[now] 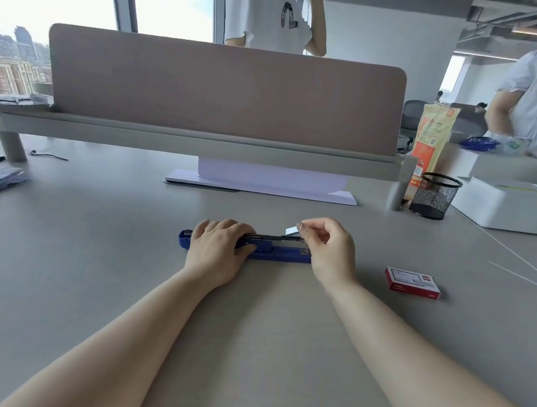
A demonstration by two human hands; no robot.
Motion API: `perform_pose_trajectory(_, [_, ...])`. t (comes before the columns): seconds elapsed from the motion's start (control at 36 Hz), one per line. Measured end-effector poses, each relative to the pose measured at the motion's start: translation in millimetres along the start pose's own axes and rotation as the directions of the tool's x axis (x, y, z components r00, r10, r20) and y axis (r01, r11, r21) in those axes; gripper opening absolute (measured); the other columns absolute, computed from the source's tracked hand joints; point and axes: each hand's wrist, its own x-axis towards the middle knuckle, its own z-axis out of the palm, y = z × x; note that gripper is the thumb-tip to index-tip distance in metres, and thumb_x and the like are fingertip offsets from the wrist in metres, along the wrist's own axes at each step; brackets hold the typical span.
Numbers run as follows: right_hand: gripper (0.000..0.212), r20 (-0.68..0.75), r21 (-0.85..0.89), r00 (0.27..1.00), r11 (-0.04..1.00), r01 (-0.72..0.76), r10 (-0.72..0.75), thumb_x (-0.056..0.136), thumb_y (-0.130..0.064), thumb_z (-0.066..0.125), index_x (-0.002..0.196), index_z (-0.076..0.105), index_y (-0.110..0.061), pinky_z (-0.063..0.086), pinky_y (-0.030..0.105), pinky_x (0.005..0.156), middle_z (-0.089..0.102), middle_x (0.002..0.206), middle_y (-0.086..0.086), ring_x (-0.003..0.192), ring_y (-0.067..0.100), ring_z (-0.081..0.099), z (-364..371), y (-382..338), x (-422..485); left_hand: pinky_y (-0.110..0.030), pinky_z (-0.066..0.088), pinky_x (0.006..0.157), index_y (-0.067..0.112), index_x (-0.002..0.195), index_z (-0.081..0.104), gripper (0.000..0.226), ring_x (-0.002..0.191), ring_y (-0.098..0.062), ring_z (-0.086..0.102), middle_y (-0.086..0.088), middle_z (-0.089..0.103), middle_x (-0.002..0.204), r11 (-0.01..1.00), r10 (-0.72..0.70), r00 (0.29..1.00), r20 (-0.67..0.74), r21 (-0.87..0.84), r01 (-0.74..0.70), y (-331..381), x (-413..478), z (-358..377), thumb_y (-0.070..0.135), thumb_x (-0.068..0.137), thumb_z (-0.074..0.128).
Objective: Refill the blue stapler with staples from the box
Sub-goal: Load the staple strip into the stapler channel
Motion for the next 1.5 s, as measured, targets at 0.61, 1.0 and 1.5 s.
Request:
perform_pose_trajectory(0.61, [0.007,0.082,-0.052,0.996,0.998,0.029,-0.024,0.081,-0.026,0.068,0.081,0.069,-0.019,0.053,0.04,0.082,0.063,0.09,-0.001,0.08,0.013,0.057,0,1,-1,-0.047,0.027,0.107,0.034,0.104,0.059,0.02,0.108,-0.02,0.049,0.01,0.061,0.108,0.997,0.018,0.999,-0.029,-0.072,-0.02,1,-2,-5,0.037,0.085,0.06])
perform_pose_trajectory(1.0, [0.006,0.091,-0.151,0.994,0.986,0.067,-0.053,0.079,-0.026,0.069,0.081,0.07,-0.02,0.046,0.029,0.076,0.058,0.081,-0.012,0.085,0.018,0.056,-3,4,-3,-0.05,0.028,0.107,0.034,0.104,0.059,0.019,0.106,-0.02,0.049,0.01,0.061,0.107,0.997,0.032,0.999,-0.043,-0.072,-0.035,-4,-1,-4,0.036,0.084,0.061])
perform_pose_trajectory(1.5, [0.032,0.144,-0.136,0.978,0.982,-0.129,0.149,0.08,-0.039,0.066,0.106,0.066,-0.019,0.047,0.028,0.085,0.065,0.108,-0.001,0.099,0.015,0.059,-8,11,-1,-0.05,-0.002,0.117,0.034,0.123,0.053,0.037,0.128,-0.02,0.04,0.007,0.056,0.13,1.0,-0.011,1.0,0.017,-0.014,0.011,-6,-3,-10,0.045,0.088,0.053])
